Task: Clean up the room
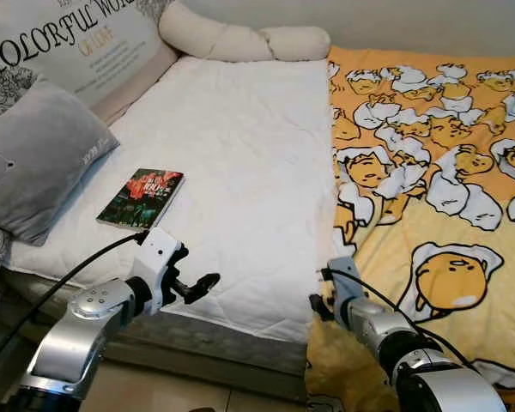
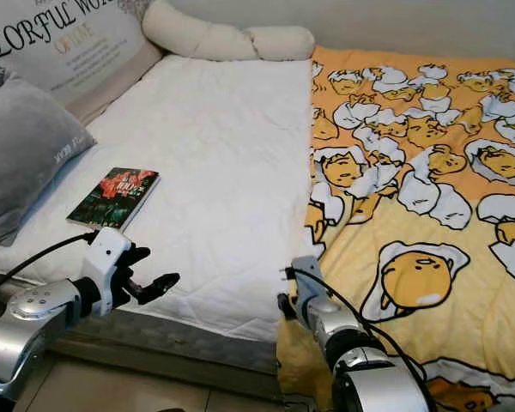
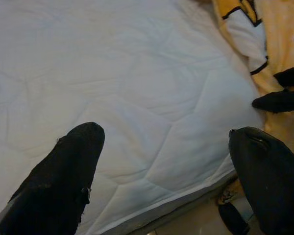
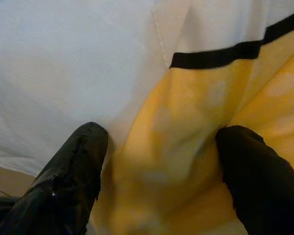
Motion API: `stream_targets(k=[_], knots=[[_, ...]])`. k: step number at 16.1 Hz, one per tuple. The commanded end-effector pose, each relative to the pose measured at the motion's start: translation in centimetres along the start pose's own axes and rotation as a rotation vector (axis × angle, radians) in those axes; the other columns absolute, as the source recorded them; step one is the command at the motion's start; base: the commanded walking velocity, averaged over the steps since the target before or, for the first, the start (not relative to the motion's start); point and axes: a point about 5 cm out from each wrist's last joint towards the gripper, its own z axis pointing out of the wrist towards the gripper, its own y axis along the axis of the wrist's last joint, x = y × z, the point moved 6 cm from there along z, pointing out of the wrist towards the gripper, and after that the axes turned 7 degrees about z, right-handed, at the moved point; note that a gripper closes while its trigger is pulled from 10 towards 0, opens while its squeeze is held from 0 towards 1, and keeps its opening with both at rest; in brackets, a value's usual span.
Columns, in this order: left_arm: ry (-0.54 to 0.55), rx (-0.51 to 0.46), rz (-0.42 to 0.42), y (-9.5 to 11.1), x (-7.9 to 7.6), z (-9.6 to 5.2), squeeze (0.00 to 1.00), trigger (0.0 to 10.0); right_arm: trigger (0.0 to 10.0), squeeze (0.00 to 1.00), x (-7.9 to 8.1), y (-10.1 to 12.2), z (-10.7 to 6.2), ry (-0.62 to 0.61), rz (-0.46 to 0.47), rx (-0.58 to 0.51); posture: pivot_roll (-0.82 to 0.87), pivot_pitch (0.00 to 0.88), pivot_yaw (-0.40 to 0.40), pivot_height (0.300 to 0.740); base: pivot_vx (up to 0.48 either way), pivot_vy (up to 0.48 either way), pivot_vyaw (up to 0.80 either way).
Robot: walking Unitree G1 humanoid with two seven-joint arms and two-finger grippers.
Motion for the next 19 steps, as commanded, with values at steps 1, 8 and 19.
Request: stream_targets(k=[1,8,19], knots=[[-0.002,0.002,0.014,0.2,0.1,-0.3,0.0,10.0,0.0,0.0,-0.2,0.8,0.0,-0.015,-0.001,-0.017,0.16,0.0,0.055,0.74,0.0,0.0,0.0],[-0.017,0.004,0.015,0.4,-0.2,0.1,0.0,10.0,0.0,0.0,0.3,1.8,0.0,0.034,0.007,-0.053,0.15,0.0,0.061,0.74,0.0,0.0,0.0],[-0.112,-0.027,0.016,1.4,-1.2,0.2,0.0,10.0,0.0,0.0,3.8,2.1,-0.9,0.371,-0.004,-0.063,0.12,0.0,0.07,0.74,0.0,0.0,0.0]])
